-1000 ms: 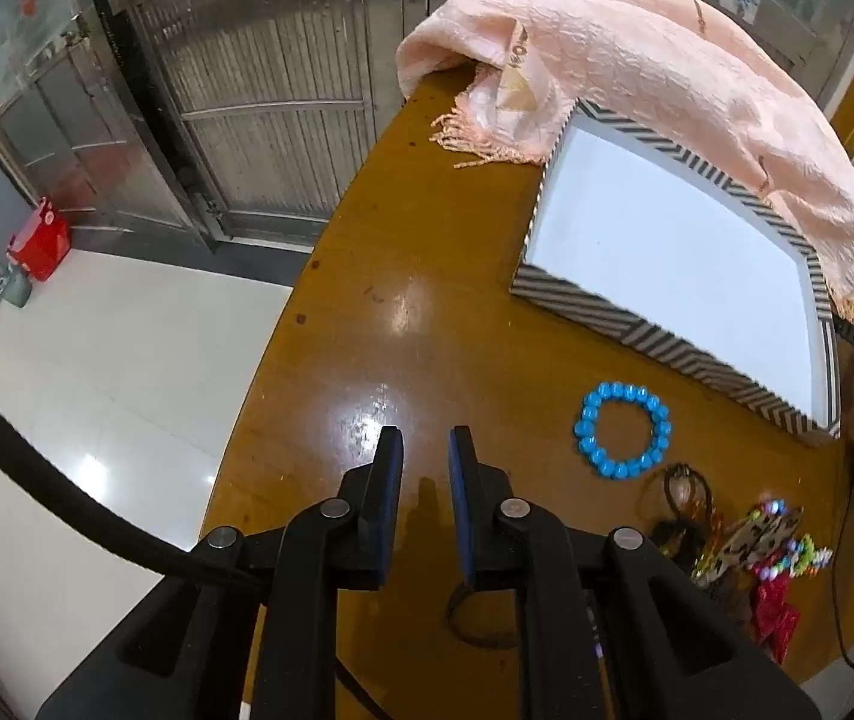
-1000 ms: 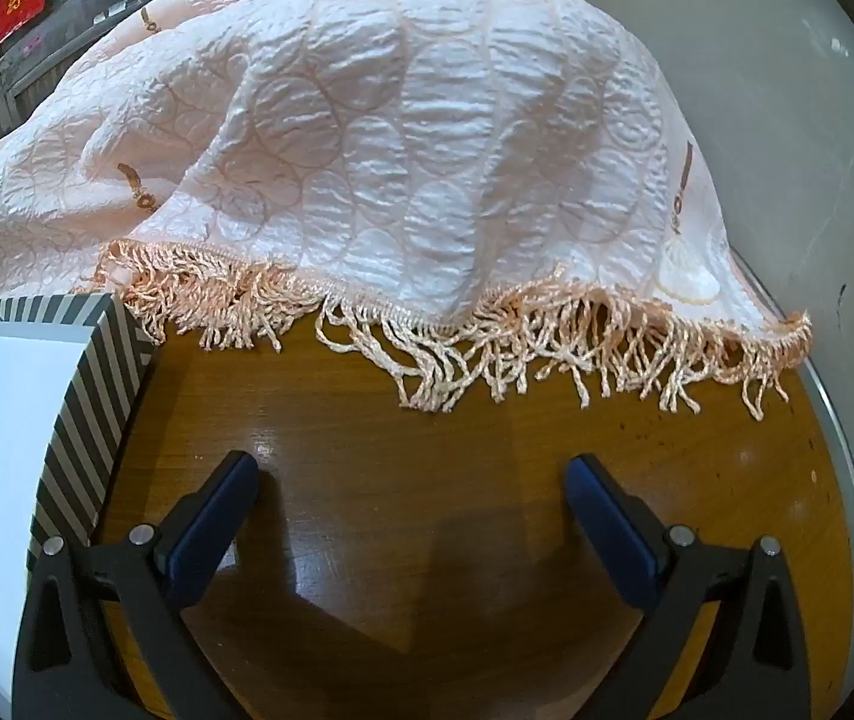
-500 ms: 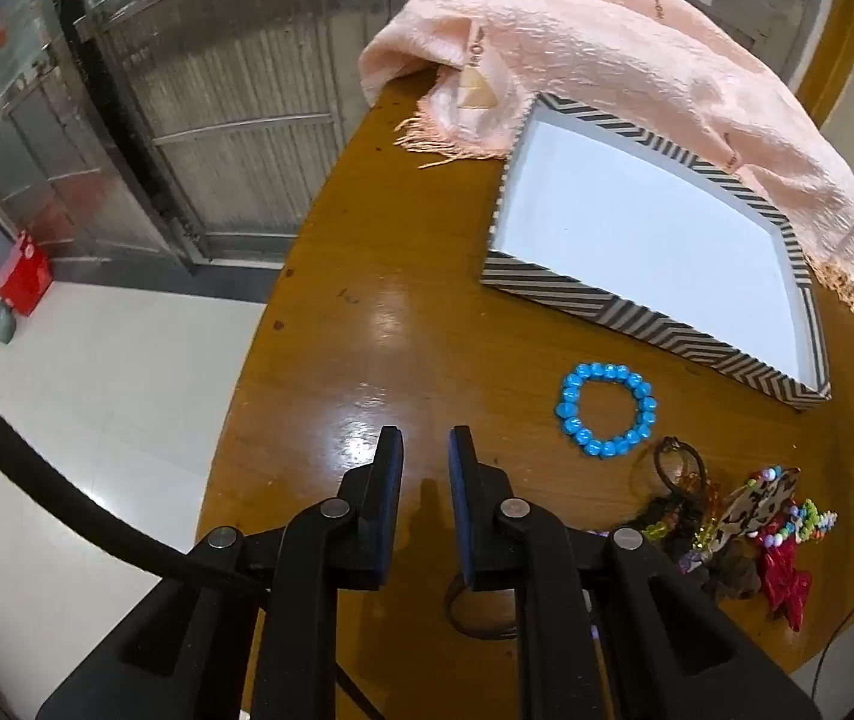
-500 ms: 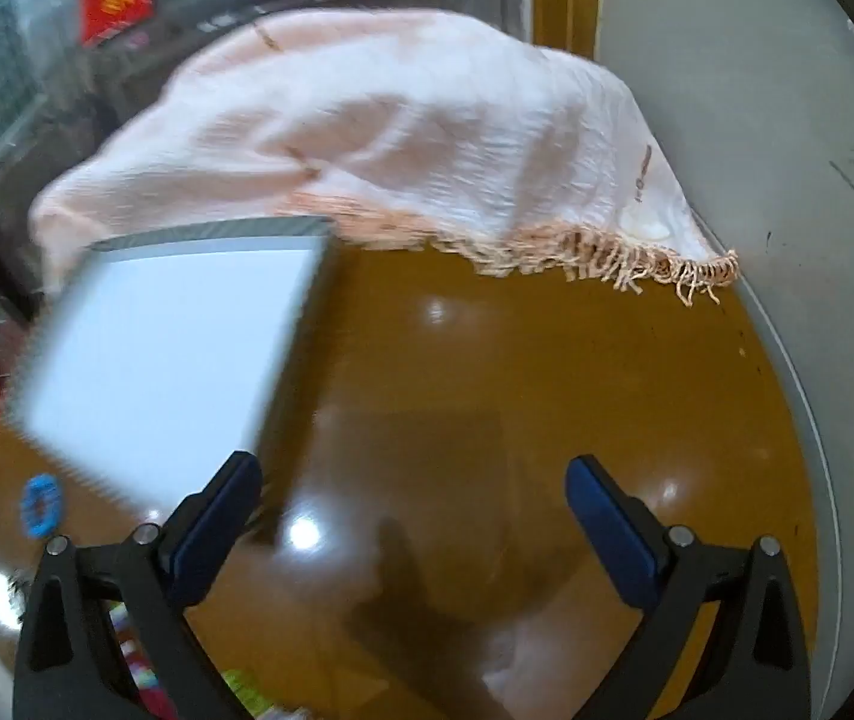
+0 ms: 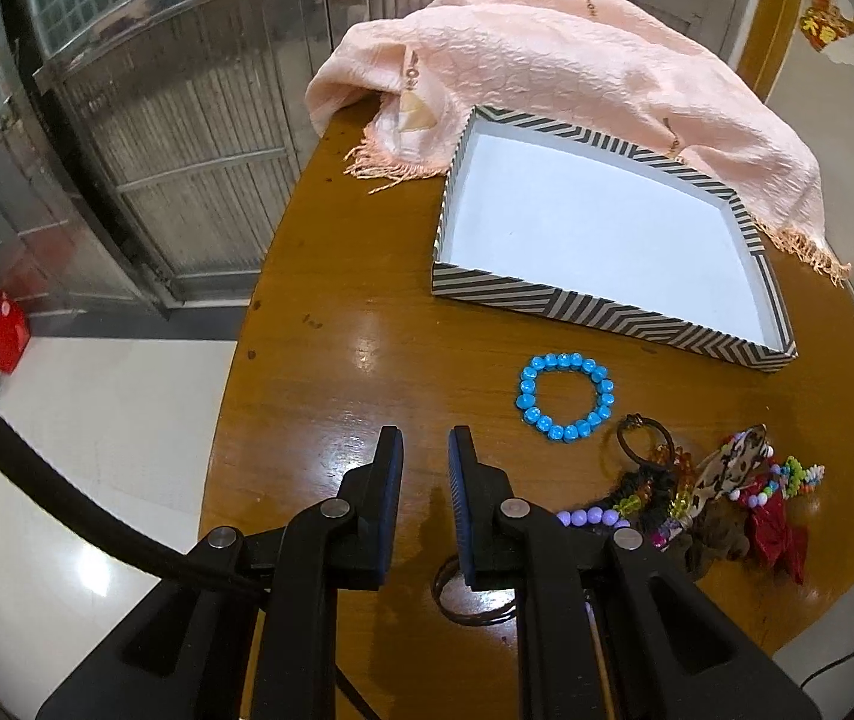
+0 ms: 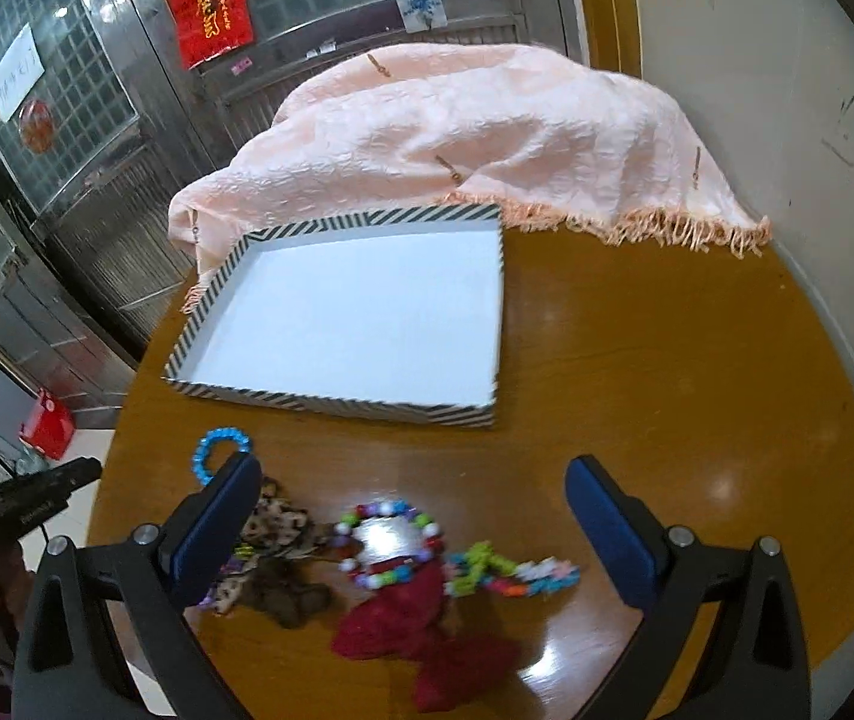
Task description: Organize jewelry
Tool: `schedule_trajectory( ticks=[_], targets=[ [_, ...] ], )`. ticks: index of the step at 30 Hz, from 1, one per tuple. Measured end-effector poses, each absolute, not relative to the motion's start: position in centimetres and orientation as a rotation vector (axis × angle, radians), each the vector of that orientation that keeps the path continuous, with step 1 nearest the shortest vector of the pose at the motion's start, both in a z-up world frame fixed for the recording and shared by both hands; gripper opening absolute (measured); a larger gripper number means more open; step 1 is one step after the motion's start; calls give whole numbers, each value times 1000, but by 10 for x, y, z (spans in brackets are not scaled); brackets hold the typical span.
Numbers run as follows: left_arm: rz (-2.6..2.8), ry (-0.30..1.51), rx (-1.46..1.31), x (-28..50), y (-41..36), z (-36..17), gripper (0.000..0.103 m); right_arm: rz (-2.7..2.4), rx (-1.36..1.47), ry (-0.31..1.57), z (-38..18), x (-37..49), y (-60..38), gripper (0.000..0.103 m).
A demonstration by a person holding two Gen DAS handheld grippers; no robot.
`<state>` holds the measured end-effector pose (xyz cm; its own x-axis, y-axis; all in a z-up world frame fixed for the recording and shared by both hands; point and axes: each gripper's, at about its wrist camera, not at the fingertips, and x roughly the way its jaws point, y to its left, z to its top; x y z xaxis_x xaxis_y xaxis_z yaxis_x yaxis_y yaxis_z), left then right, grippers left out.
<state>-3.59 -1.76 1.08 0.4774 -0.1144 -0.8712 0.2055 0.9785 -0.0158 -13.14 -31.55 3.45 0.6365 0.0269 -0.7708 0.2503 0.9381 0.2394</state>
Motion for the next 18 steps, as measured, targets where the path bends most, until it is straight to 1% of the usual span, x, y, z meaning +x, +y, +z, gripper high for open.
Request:
schedule_trajectory(
  ticks=[3,9,13,18],
  targets=[
    [-203,1048,96,-37,-15,14,15,-131,351,889,32,-131,-307,103],
    [-210,1044,91,-39,-12,15,15,-153,231,893,35,-127,-284,103],
    [-218,1056,83,-38,-11,14,15,-120,216,929,32,-121,-277,103],
    [-222,1071,69,-37,-10,10,15,-111,179,919,33,-120,-269,103]
  ],
)
